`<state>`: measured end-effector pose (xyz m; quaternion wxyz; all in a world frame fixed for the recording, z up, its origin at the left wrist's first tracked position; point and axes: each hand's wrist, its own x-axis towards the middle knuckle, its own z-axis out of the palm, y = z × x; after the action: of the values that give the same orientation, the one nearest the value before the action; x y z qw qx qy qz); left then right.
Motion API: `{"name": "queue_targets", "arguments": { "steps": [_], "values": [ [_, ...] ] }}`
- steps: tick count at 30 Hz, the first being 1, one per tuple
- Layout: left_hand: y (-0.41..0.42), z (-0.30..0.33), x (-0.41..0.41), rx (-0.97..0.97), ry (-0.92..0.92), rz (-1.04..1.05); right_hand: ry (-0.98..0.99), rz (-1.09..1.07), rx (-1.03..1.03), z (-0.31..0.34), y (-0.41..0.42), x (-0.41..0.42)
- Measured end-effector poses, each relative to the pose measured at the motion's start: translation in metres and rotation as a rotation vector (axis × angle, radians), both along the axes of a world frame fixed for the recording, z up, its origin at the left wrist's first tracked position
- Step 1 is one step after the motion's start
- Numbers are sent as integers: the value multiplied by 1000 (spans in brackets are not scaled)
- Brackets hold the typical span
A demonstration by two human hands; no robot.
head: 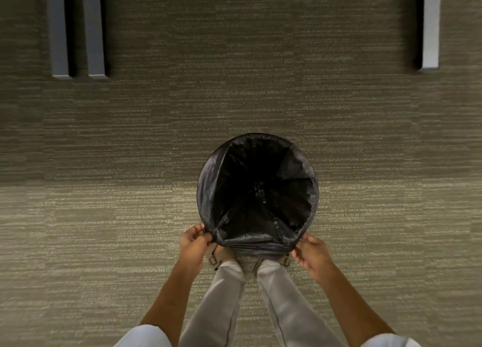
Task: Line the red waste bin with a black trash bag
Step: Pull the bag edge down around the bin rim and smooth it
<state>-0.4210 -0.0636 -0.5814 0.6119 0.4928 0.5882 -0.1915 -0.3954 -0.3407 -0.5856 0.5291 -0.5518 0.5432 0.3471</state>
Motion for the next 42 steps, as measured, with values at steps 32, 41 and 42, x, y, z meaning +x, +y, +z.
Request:
{"name": "queue_targets", "arguments": {
  "steps": [32,41,42],
  "values": [
    [0,-9,39,-31,96,357,-133,-422,102,-1,0,14],
    [19,2,61,-24,-160,207,-159,-383,184,1,-7,27],
    [22,0,65,-31,-176,145,-153,-400,187,2,-6,29]
  ]
}}
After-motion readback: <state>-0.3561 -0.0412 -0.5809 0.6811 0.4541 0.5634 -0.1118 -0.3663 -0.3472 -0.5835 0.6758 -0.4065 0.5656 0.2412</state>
